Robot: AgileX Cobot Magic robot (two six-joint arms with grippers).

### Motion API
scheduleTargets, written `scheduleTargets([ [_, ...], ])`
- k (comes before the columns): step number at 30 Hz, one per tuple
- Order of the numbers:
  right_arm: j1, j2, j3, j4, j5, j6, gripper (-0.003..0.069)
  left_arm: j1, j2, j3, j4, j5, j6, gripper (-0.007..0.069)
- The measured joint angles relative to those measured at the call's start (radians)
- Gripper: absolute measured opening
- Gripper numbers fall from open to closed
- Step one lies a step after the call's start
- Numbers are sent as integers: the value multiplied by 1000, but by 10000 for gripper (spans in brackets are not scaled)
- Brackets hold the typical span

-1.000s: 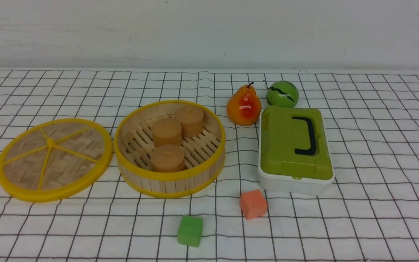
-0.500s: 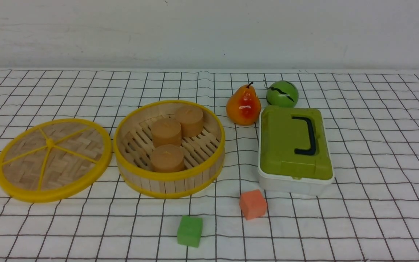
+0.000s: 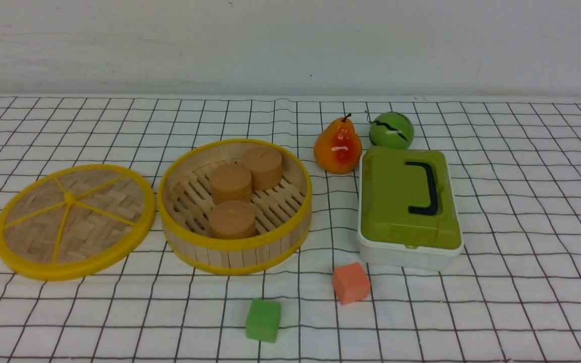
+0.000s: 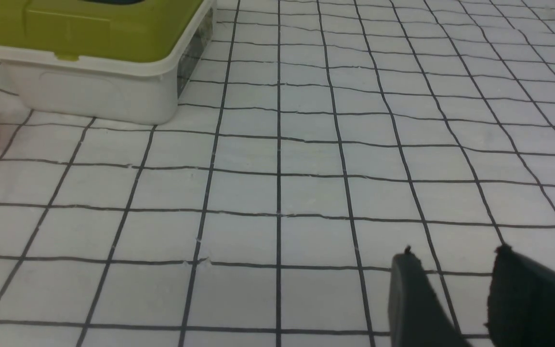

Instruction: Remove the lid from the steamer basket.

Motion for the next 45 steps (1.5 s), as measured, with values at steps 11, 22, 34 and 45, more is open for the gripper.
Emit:
scheduleTargets([
  [11,0,0,0,0,0,0,239,0,0,0,0,0,1,-11],
  [22,0,0,0,0,0,0,239,0,0,0,0,0,3,-1],
  [34,0,0,0,0,0,0,239,0,0,0,0,0,3,9],
  [45,0,0,0,0,0,0,239,0,0,0,0,0,3,20],
])
